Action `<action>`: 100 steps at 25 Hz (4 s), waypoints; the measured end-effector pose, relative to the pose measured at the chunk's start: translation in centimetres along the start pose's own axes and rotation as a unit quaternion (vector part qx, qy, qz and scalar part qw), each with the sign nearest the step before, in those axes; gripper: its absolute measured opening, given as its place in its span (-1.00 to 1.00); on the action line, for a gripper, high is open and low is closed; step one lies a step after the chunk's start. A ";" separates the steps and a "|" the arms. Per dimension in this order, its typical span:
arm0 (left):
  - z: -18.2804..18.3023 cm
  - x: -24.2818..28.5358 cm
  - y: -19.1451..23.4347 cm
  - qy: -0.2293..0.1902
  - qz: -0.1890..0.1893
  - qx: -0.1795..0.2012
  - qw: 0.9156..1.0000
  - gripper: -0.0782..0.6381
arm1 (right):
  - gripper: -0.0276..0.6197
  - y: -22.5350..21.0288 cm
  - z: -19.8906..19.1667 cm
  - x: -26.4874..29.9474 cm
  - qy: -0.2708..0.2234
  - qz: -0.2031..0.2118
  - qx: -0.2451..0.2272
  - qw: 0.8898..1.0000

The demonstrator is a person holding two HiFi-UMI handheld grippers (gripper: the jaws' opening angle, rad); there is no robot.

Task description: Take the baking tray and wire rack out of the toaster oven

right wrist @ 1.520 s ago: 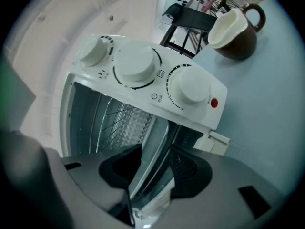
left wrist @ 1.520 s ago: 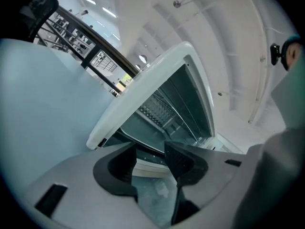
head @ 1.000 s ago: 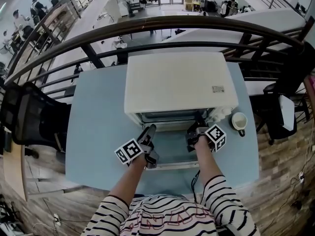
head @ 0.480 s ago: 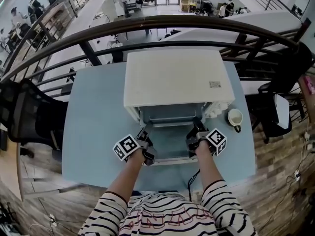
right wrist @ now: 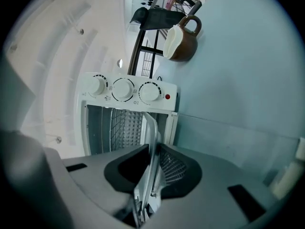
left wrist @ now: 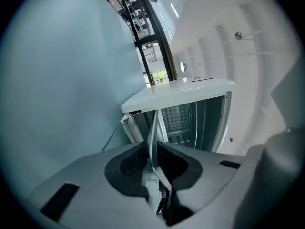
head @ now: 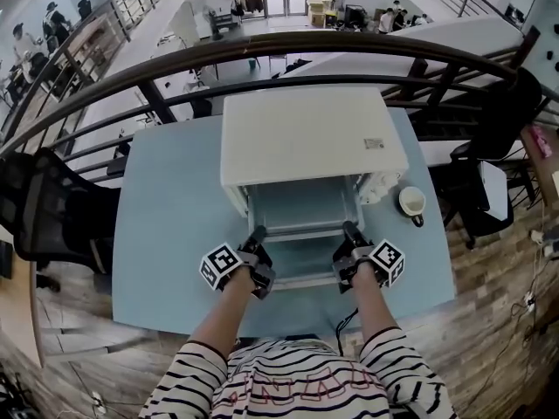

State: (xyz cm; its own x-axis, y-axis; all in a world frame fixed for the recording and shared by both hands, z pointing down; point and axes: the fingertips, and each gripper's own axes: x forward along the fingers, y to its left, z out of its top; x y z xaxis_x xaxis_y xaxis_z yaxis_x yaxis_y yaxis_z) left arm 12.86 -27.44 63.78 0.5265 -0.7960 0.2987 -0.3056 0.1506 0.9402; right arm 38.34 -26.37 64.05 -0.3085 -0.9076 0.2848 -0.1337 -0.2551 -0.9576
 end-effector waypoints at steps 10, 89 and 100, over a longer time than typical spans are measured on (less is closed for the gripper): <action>-2.2 -3.2 0.5 0.021 -0.007 -0.018 1.000 -0.58 | -0.67 -0.9 -1.7 -4.1 -0.011 -0.006 0.004 1.000; 39.4 -13.4 13.3 -0.023 0.035 0.059 0.997 -0.57 | -0.62 6.9 -36.2 24.5 0.101 -0.028 -0.070 0.992; 43.1 -8.5 12.7 0.025 0.089 0.173 0.981 -0.57 | -0.60 6.6 -35.9 27.9 0.100 -0.059 -0.112 0.987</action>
State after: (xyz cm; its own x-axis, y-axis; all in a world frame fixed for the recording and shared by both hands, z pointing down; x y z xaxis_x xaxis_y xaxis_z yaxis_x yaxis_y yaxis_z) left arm -29.69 -43.99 66.11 0.4764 -0.7444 0.4679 -0.6423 0.0687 0.7633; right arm -4.91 -41.37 67.22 -0.4555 -0.7863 0.4173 -0.3768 -0.2544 -0.8907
